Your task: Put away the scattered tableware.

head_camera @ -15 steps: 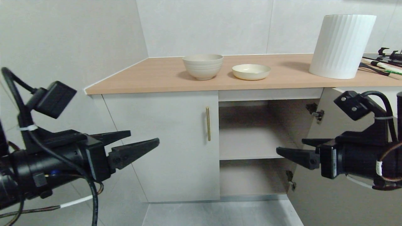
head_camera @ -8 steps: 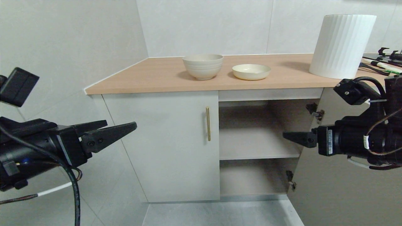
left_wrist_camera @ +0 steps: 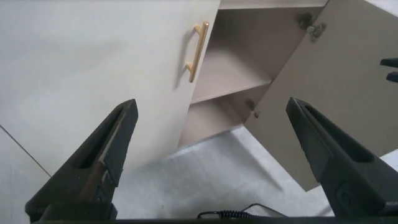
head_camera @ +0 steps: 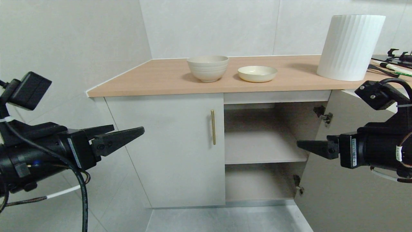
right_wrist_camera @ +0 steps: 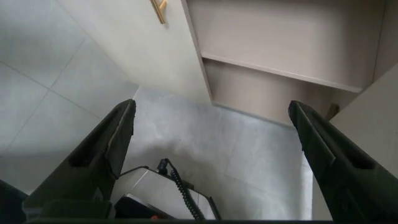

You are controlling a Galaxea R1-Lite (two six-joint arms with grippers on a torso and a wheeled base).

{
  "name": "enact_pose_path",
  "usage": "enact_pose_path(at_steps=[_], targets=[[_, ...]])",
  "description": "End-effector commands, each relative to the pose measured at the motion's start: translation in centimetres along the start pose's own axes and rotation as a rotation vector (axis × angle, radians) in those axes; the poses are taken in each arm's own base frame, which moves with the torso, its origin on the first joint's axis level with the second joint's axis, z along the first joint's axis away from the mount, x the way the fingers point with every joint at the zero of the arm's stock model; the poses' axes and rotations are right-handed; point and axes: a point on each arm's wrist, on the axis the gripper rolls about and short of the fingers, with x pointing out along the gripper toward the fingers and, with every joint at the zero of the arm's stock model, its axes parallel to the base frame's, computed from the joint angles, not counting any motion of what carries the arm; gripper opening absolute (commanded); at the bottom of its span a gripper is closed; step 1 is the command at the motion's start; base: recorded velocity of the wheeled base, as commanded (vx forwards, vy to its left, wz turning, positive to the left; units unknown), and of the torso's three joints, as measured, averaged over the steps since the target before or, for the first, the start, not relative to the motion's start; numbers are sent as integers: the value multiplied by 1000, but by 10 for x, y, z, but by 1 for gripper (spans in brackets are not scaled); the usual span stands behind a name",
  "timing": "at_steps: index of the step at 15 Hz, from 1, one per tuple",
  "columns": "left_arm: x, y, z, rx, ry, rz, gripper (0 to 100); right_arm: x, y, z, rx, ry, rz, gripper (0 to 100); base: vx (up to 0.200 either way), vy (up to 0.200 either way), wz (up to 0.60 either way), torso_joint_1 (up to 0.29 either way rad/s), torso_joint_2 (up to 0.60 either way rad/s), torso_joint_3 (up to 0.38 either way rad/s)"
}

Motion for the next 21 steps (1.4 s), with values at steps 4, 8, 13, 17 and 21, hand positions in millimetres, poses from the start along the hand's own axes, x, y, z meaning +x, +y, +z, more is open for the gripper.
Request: enact_pose_path(at_steps=[4,8,13,17,21], targets=[[2,1,-1,-1,8,2,100,-3,0,1,0,-13,5,100,200,0,0,1,2,7],[3,1,-1,-2,9,2,100,-8,0,-1,2,-19,16,100,200,0,0,1,2,0],[2,1,0,-5,3,3,100,-8,-1,-3,-2,-14,15,100,80,0,0,-1,2,1],[3,1,-1,-6,7,0,100,-6,-1,-6,-7,-7,15,100,0,0,0,0,0,0],[4,1,-2,-7,13,2,100,-4,-2,-9,-29,5,22,100,0,0,0,5,-25,-16]])
